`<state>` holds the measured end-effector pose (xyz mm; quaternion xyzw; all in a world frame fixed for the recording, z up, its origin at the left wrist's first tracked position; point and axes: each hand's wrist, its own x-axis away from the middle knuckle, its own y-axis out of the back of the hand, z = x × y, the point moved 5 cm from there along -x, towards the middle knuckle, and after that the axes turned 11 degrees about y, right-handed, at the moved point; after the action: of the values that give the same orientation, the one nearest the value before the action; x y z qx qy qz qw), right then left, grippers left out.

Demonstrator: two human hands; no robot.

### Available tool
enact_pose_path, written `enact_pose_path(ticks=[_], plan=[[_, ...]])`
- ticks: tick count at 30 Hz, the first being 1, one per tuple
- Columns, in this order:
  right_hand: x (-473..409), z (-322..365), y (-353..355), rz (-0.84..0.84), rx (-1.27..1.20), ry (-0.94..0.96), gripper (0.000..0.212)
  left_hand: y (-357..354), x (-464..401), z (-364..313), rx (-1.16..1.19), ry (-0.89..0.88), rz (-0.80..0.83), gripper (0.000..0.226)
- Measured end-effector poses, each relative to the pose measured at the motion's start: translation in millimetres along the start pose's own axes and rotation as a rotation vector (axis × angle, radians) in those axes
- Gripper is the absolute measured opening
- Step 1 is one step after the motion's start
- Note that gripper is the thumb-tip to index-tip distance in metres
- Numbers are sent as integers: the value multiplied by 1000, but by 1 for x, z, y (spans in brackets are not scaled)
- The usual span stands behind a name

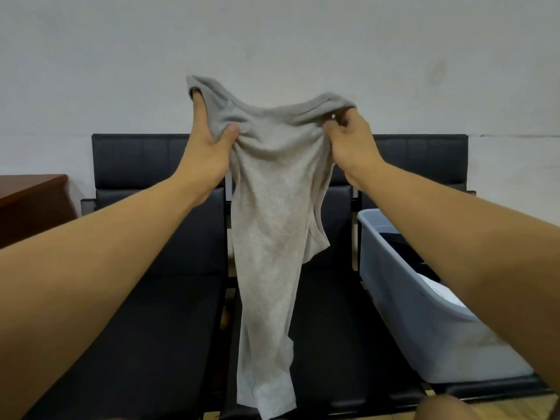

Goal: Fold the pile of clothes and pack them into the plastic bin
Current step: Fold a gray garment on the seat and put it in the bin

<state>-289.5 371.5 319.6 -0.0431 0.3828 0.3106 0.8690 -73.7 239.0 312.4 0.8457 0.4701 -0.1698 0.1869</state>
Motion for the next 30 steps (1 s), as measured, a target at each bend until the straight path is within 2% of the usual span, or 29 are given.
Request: enact_pose_path(ticks=[1,3,7,9,12,15,17,20,22,23,25,26,27,28,30], plan=[[-1,3,2,-24,20,57,34,-1,3,-6,-4,-40,-33,80],[-6,6,1,-23,-93,103,50,-6,9,-19,-92,-133,-45,74],[-8,11,-2,28,-321,-107,71,-19,16,-35,-248,-138,0,71],[-5,6,1,49,-293,-176,75,-21,19,-31,-289,-130,29,74],[5,3,8,157,-118,-272,70,-16,21,-17,-313,-141,122,77],[7,7,22,136,-23,-276,67,-4,18,-10,-255,-195,142,80],[8,11,21,191,-126,-327,77,3,18,-12,-370,-218,80,86],[20,20,9,360,-408,-482,105,2,21,-11,-613,-270,64,94],[30,24,1,409,-479,-552,110,4,28,-6,-579,-266,-21,98],[34,23,-2,412,-480,-578,111,7,28,-1,-530,-225,-92,93],[39,15,-8,411,-459,-620,113,10,28,11,-517,-74,-208,65],[42,13,-10,410,-458,-636,114,10,25,22,-564,16,-218,51],[44,10,-14,433,-461,-650,114,6,24,29,-589,101,-197,47],[48,12,-17,462,-466,-665,114,2,25,35,-560,202,-140,60],[52,13,-25,526,-455,-680,111,-8,30,49,-280,435,21,92]])
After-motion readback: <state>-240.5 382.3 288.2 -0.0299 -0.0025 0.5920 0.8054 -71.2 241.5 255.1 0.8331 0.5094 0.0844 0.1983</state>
